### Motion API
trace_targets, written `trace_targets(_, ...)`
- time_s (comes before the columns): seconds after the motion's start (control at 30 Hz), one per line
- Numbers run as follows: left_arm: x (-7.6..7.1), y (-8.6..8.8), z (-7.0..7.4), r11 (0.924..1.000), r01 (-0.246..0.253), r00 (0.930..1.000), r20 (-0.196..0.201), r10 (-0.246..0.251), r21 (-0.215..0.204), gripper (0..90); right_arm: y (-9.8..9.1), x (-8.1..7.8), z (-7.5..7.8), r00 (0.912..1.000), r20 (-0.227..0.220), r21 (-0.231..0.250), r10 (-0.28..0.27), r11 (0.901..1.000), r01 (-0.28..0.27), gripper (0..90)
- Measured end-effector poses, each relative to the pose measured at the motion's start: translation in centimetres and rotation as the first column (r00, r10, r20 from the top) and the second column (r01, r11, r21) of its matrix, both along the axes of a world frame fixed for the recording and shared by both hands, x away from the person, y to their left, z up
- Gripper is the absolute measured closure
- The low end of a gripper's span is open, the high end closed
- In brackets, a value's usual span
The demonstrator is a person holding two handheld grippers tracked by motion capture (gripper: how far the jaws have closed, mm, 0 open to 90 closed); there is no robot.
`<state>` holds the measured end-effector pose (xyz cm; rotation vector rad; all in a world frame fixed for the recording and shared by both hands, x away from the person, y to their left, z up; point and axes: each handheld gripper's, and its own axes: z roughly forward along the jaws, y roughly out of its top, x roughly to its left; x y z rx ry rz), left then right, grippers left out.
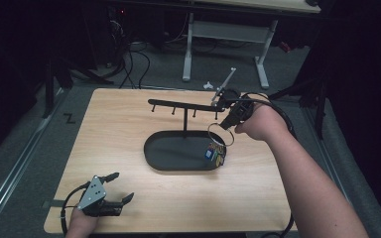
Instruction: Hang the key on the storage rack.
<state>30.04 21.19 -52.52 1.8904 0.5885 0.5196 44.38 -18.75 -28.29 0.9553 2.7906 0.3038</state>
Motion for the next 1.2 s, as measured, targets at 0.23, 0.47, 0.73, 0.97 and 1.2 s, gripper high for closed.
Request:
trace_targets(0.23,0.0,0.0,0.0,1.0000,0.003,1.0000,0.000,-0.003,0.003,15.0,0.3,1.3,0.1,0.9998,0.013,0.018,-0.013,0.9998,0.013,87.6)
trace_targets(0.47,0.0,0.0,0.0,1.0000,0.001,1.0000,0.001,-0.001,-0.001,15.0,0.3,2.6,0.6,0.9990,0.034,0.020,-0.028,0.9994,0.027,87.6)
trace_targets(0.73,0.0,0.0,0.0,1.0000,0.001,1.0000,0.003,-0.001,-0.002,15.0,0.0,4.2,0.1,0.9974,0.033,0.021,-0.063,0.9978,0.063,87.6)
trace_targets(0.97,0.0,0.0,0.0,1.0000,0.003,1.0000,0.004,-0.003,-0.001,15.0,-0.1,5.0,-0.4,0.9958,0.017,0.027,-0.090,0.9957,0.089,87.6)
trace_targets(1.2,0.0,0.0,0.0,1.0000,0.003,1.0000,0.004,-0.003,-0.001,15.0,0.4,5.4,-1.3,0.9959,0.006,0.017,-0.090,0.9958,0.090,87.5)
